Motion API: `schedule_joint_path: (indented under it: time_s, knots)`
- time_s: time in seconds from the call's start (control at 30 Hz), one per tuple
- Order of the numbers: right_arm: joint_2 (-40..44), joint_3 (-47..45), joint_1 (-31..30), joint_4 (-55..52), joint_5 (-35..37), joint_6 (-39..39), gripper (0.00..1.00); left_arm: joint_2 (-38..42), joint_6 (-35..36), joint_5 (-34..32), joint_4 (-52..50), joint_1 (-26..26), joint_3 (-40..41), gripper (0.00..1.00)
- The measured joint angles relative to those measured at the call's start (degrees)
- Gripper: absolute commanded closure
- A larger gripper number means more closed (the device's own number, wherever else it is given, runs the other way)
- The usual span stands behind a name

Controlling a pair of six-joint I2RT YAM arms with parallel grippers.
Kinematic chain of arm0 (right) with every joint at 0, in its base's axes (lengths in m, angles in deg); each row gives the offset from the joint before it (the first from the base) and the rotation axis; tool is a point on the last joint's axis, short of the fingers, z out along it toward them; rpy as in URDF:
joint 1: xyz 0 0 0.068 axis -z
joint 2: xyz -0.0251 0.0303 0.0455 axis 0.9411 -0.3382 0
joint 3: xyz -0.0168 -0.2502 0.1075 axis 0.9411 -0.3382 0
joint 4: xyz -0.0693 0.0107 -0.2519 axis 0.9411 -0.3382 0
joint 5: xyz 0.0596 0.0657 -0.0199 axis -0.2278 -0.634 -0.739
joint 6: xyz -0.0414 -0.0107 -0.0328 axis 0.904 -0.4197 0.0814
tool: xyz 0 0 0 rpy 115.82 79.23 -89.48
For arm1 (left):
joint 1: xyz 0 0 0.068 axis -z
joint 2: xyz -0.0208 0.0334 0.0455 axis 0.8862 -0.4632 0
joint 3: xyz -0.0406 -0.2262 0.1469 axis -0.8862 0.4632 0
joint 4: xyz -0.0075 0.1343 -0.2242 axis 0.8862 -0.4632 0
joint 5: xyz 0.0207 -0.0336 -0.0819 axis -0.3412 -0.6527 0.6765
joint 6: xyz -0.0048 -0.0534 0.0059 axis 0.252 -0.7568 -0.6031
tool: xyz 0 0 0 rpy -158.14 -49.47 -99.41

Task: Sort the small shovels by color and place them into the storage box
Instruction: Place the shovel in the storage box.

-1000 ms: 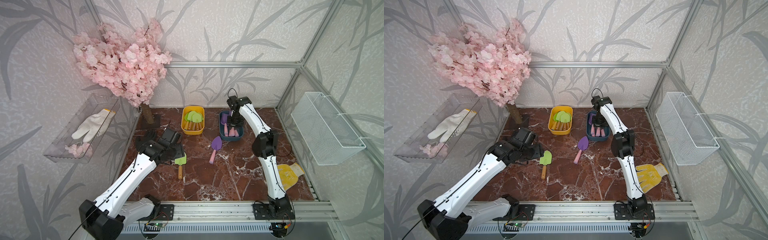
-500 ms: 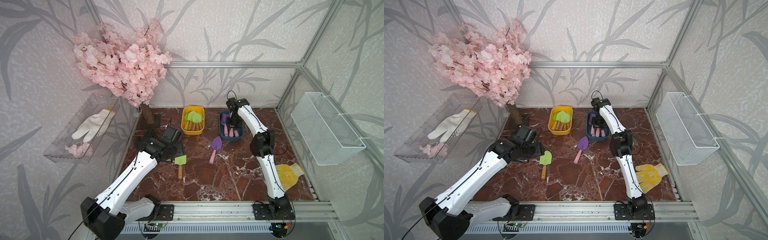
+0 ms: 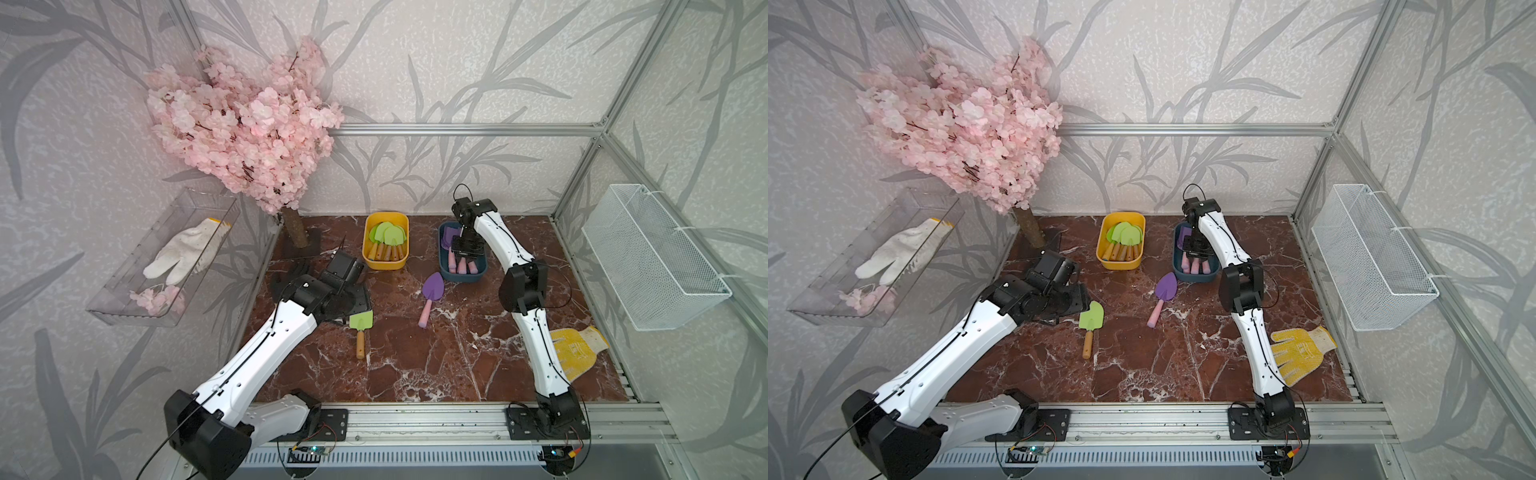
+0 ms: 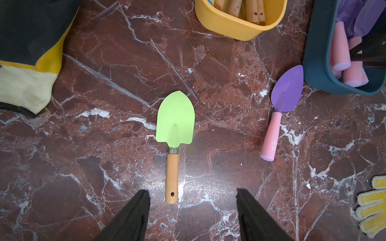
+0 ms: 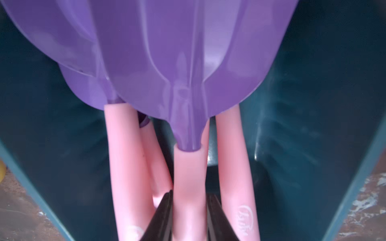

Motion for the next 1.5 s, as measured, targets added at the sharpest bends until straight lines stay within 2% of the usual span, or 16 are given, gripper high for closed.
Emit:
schedule_joint_path:
  time_s: [0.43,0.67,1.5]
  knots:
    - [-1.7,0.0,0.6,0.2,-0.1,0.0,0.75,0.0,0.0,0.0,0.0,0.1,0.0,0.31]
    - [-1.7,0.0,0.6,0.4,-0.5,0.0,0.69,0.0,0.0,0.0,0.0,0.1,0.0,0.31]
    - [-1.7,3.7,0.6,1.0,0.0,0.2,0.56,0.0,0.0,0.0,0.0,0.2,0.0,0.3]
